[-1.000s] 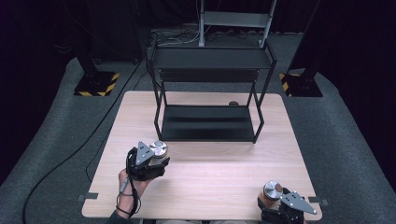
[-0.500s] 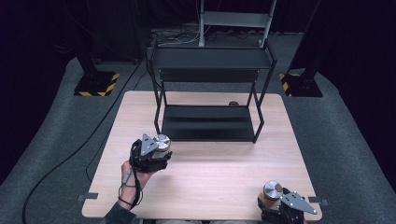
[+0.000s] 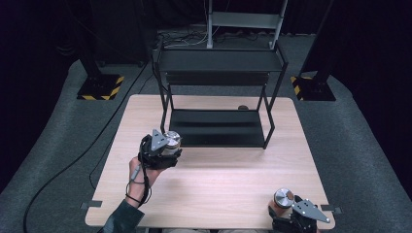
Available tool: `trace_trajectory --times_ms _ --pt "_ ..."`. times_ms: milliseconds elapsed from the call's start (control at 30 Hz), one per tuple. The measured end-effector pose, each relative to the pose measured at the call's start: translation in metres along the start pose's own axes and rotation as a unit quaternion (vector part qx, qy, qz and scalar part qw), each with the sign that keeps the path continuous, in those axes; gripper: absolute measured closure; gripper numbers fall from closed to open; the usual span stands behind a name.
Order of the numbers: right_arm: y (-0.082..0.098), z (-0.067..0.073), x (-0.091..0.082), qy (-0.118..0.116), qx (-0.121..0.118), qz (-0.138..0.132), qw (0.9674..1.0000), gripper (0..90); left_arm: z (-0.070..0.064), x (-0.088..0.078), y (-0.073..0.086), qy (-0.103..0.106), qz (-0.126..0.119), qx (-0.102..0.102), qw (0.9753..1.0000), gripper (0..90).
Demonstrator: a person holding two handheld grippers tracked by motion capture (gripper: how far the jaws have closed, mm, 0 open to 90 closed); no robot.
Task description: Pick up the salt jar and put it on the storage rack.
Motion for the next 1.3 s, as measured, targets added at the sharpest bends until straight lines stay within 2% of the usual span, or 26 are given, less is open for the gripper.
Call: trace_trajectory --times_ms 533,800,1300 --pt "-0.001 0.001 0.001 -0.002 -0.004 0.004 1.0 0.0 0.008 0.011 -0.026 -0.003 0.005 0.003 1.0 30.6" --pt "-0.001 0.0 0.001 -0.002 -0.005 0.006 1.0 0.0 0.015 0.016 -0.042 -0.01 0.019 0.016 0.9996 30.6" --pt "-0.002 0.002 0.002 -0.003 -0.008 0.01 0.9999 0.0 0.021 0.026 -0.067 -0.01 0.019 0.02 0.9996 30.6"
Point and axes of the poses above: each handheld gripper's, and its own axes: x roughly forward along the jaws, y roughly out of its underside, z roughly to its left, the point moved 5 cm from there along x, roughly forward along the jaws, and after that the axes turned 1 degree about z, right-handed, at the moved point
